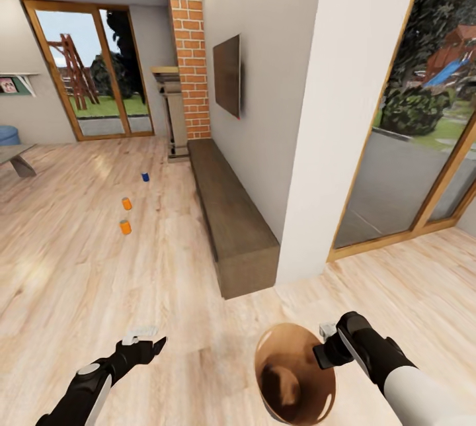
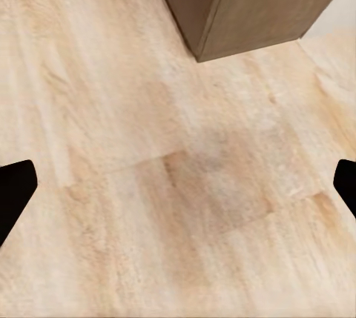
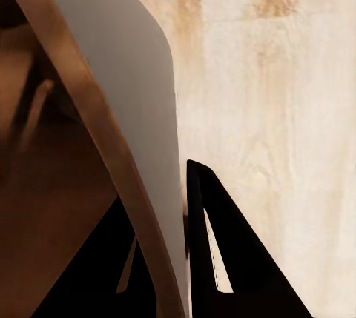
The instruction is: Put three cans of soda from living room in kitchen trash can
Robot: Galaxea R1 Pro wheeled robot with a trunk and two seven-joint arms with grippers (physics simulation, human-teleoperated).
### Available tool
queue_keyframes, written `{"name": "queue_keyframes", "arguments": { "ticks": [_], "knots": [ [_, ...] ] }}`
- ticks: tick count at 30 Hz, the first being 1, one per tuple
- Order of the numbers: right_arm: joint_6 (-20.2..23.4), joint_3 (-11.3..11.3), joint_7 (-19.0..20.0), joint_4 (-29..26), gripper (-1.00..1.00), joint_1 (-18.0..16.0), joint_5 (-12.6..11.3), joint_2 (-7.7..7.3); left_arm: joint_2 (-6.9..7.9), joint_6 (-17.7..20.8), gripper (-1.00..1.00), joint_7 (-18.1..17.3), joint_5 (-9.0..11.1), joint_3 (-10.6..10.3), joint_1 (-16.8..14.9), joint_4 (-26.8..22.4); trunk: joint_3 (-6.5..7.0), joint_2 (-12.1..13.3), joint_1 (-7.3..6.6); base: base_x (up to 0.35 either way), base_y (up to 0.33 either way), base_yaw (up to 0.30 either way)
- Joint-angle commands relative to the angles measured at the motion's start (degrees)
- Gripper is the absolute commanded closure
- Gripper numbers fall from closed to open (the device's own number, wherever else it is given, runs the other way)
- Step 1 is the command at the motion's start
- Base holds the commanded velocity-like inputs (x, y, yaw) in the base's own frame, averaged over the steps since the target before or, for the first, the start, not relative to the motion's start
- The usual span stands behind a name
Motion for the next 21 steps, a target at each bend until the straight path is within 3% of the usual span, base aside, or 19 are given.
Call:
{"name": "queue_keyframes", "arguments": {
  "ticks": [1, 10, 21],
  "knots": [
    [0.2, -0.1, 0.3, 0.0, 1.0, 0.0, -1.1, 0.08, 0.0, 0.0, -1.0, 0.0, 0.0, 0.0, 0.0, 0.0, -0.03, 0.0, 0.0, 0.078, 0.32, 0.006],
    [0.2, 1.0, 0.2, 0.0, 1.0, 0.0, -1.0, 0.45, 0.0, 0.0, -1.0, 0.0, 0.0, 0.0, 0.0, 0.1, -0.59, 0.0, 0.0, 0.099, 0.32, 0.087],
    [0.2, 1.4, 0.2, 0.0, 1.0, 0.0, -1.0, 0.71, 0.0, -0.4, -1.0, 0.0, 0.1, 0.0, 0.0, 0.1, -1.19, 0.0, 0.0, 0.144, 0.305, 0.167]
  ]
}}
